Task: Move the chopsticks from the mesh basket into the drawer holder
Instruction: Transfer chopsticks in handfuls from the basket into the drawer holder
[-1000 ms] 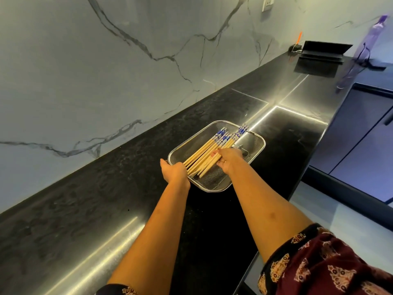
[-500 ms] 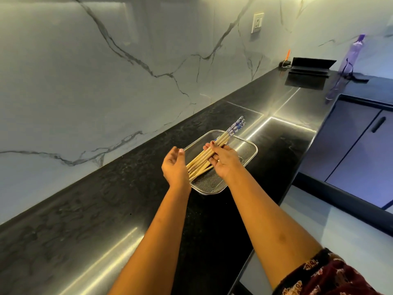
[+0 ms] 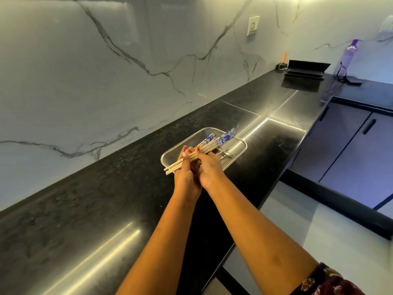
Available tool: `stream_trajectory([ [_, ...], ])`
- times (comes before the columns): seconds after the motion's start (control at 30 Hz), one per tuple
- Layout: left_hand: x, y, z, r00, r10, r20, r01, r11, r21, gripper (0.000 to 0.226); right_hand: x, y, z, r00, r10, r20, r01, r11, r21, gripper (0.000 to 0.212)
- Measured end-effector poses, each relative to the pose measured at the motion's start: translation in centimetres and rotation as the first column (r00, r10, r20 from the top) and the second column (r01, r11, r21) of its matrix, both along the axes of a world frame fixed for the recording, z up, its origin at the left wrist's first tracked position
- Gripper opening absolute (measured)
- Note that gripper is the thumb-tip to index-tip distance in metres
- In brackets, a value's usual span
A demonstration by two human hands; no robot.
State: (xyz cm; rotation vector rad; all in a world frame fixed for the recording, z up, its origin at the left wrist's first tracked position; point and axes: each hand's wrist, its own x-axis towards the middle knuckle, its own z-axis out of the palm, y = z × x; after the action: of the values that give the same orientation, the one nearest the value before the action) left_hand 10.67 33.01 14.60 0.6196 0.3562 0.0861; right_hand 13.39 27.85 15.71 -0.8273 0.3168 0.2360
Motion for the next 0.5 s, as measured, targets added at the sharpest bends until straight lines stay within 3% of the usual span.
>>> stream_trajectory([
  [0.13,0.0,1.3,0.8,0.991,0.113,-0.066,-0.110,0.993,0.052,0.030,-0.6,0.5,-0.1,0.999,-0.005,-0.044,0.005,1.000,-0.017,0.014],
  [0.3,0.0,4.8,1.7,0.982,0.164,-0.096,-0.167,0.985,-0.030,0.024,0.4,-1.5,-0.5,0.974,-0.187,-0.130,0.192,0.981,0.023,0.042],
  [0.37,0.2,5.9,2.0,0.981,0.169,-0.100,-0.172,0.985,-0.020,0.023,1.0,-2.4,-0.7,0.967,-0.218,-0.132,0.219,0.976,-0.007,0.038],
  [0.5,0.8,6.1,2.0,0.981,0.183,-0.062,-0.184,0.983,-0.018,0.019,1.2,-2.0,-1.0,0.976,-0.176,-0.128,0.168,0.983,-0.072,0.008],
])
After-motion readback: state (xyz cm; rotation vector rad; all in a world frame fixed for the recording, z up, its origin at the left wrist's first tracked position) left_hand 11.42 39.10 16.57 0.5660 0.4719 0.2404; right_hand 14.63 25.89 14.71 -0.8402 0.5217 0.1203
